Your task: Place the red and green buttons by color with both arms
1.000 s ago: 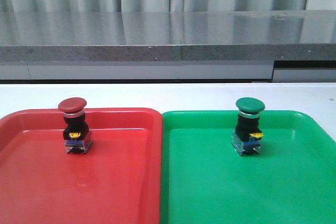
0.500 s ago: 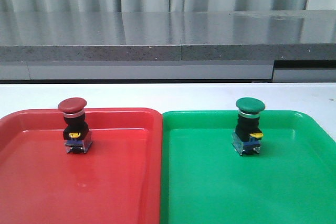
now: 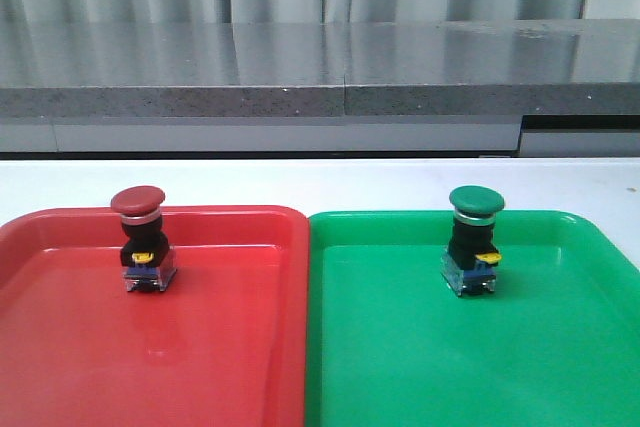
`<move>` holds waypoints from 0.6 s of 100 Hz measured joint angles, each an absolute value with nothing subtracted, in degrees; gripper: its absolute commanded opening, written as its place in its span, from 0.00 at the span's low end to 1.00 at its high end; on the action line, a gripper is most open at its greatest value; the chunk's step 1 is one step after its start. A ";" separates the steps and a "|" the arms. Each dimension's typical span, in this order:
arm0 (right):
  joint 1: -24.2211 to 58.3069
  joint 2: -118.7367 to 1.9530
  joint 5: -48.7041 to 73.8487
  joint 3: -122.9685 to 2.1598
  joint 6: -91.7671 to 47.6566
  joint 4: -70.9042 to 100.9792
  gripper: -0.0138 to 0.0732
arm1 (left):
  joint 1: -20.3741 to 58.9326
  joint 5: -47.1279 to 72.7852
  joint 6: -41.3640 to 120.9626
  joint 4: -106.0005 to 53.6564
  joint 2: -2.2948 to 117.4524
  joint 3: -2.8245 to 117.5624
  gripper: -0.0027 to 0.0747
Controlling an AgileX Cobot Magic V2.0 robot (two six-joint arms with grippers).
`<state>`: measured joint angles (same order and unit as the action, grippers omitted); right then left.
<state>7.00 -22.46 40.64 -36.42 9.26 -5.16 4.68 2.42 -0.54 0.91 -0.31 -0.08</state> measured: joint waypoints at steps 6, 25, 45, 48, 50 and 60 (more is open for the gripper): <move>7.00 -22.46 40.64 -36.42 9.26 -5.16 0.03 | 4.68 2.42 -0.54 0.91 -0.31 -0.08 0.01; 7.00 -22.06 35.71 -33.89 9.26 -6.15 0.03 | 4.68 2.42 -0.54 0.91 -0.31 -0.08 0.01; 6.98 -19.25 19.62 -24.15 7.50 -6.54 0.03 | 4.68 2.42 -0.54 0.91 -0.31 -0.08 0.01; 6.98 -18.54 17.49 -22.11 6.84 -6.54 0.03 | 4.68 2.42 -0.54 0.91 -0.31 -0.08 0.01; 6.98 -17.96 15.99 -21.29 6.45 -6.54 0.03 | 4.68 2.42 -0.54 0.91 -0.31 -0.08 0.01; 6.98 -14.79 10.06 -15.58 4.96 -6.68 0.03 | 4.68 2.42 -0.54 0.91 -0.31 -0.08 0.01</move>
<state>6.98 -14.79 10.06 -15.58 4.96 -6.68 4.68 2.42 -0.54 0.91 -0.31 -0.08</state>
